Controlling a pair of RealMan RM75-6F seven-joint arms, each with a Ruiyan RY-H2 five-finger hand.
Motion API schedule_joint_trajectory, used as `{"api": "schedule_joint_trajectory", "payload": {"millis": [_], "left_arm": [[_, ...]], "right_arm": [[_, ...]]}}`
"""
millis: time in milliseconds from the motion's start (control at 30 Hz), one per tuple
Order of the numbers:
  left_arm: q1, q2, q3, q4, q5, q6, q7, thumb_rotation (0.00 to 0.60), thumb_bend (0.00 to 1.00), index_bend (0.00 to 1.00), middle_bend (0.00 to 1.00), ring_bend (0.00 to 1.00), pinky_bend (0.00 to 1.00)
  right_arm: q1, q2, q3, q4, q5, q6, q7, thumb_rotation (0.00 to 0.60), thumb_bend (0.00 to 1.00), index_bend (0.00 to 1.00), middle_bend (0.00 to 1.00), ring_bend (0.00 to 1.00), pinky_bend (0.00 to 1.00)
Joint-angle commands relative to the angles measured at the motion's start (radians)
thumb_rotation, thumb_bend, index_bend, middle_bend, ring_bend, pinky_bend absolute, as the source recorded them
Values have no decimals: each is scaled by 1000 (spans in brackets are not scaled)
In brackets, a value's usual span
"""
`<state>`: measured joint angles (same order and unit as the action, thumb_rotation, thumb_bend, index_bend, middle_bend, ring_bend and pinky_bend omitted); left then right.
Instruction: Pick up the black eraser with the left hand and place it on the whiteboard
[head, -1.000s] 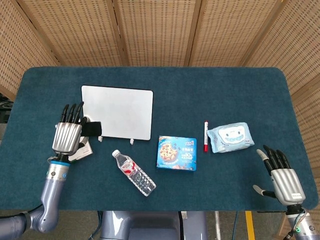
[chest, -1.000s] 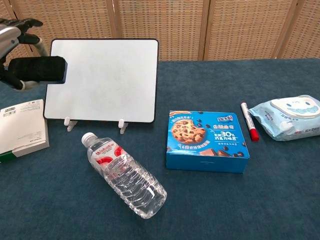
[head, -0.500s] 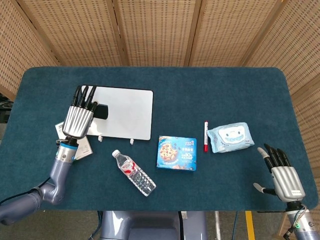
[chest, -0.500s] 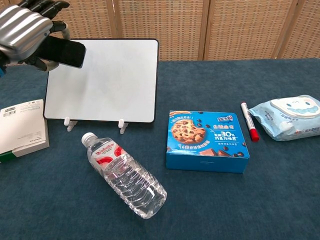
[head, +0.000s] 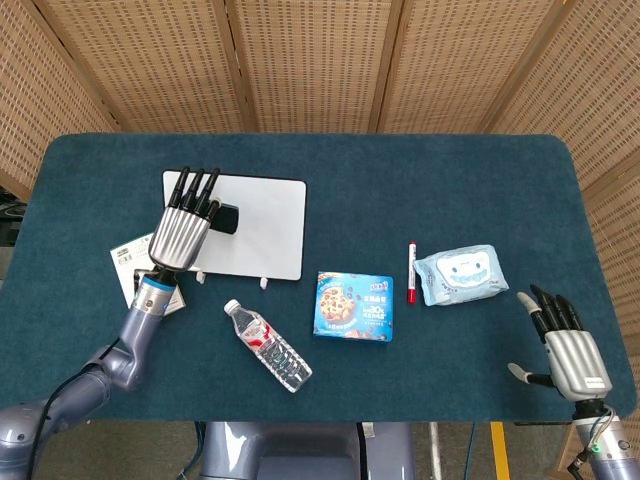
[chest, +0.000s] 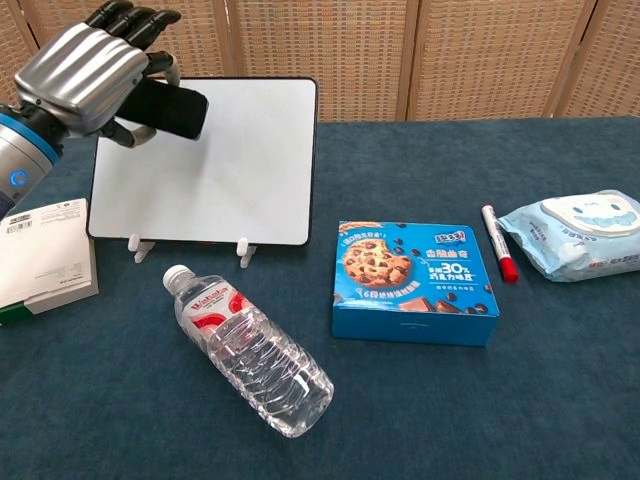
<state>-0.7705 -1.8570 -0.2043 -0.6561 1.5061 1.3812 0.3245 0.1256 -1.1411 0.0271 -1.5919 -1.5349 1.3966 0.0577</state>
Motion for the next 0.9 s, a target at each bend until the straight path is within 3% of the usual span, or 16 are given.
{"api": "schedule_joint_trajectory", "payload": {"millis": [33,367,900], "left_arm": [[-28,-59,24,120,27,3,-78,600,281,424,0,0,0],[-59,-124,39,280,21,-40,-161,600,277,423,0,0,0],[-86,-175,47,384,-7,-98,-201,600,273,423,0,0,0]], "right_arm": [[0,-1,2,3,3,1,3,600,53,0,0,0,0],[3,-3,8,10,19,-6,9,600,53,0,0,0,0],[6,-4,10,11,28,-11,6,600,53,0,0,0,0]]}}
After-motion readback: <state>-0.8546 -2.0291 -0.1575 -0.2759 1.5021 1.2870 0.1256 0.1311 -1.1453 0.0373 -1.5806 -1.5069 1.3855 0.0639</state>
